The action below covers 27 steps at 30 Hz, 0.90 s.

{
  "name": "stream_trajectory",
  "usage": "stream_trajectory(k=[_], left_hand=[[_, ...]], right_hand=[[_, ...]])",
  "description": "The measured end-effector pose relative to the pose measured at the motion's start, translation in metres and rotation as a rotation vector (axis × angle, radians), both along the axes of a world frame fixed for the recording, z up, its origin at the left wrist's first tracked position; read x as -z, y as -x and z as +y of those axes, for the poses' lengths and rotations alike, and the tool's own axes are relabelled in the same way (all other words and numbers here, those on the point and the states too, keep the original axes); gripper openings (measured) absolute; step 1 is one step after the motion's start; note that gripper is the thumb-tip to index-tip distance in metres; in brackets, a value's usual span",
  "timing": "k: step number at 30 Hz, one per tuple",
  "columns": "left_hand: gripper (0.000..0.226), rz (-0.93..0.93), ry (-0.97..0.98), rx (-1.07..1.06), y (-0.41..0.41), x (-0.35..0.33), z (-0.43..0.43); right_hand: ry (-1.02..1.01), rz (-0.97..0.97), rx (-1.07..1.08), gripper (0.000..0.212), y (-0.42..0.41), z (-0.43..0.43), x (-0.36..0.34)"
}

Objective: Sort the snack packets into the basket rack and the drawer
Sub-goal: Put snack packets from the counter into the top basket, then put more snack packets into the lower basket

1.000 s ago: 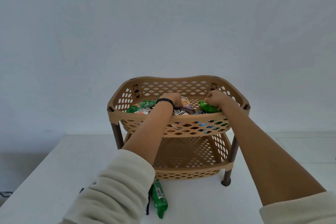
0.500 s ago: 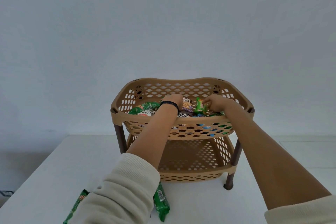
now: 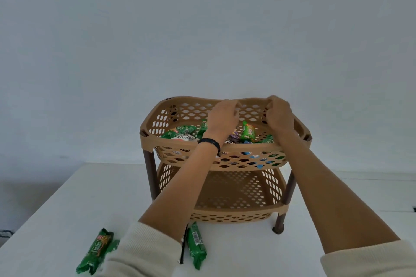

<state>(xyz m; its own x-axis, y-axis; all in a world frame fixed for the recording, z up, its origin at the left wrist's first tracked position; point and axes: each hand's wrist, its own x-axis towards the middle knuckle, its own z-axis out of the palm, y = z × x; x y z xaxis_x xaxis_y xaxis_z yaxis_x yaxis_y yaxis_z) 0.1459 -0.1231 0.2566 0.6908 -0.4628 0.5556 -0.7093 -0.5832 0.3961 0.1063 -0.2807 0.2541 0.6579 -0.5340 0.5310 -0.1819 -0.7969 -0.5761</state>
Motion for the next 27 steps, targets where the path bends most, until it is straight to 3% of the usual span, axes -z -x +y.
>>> stream_trajectory(k=[5, 14, 19, 27], left_hand=[[0.026, -0.147, -0.115, 0.271, 0.031, 0.003, 0.019], [0.037, -0.410, -0.212, 0.258, 0.066, 0.051, 0.078], [0.048, -0.390, -0.208, 0.262, 0.080, 0.084, 0.121], [0.048, 0.071, -0.185, 0.151, 0.103, 0.161, 0.223]], right_hand=[[-0.156, -0.277, -0.098, 0.049, 0.011, 0.008, -0.010], [-0.540, -0.652, -0.256, 0.050, 0.058, 0.063, -0.018], [-0.638, -0.628, -0.433, 0.037, 0.096, 0.113, 0.008], [-0.658, -0.263, -0.605, 0.035, 0.140, 0.171, 0.093]])
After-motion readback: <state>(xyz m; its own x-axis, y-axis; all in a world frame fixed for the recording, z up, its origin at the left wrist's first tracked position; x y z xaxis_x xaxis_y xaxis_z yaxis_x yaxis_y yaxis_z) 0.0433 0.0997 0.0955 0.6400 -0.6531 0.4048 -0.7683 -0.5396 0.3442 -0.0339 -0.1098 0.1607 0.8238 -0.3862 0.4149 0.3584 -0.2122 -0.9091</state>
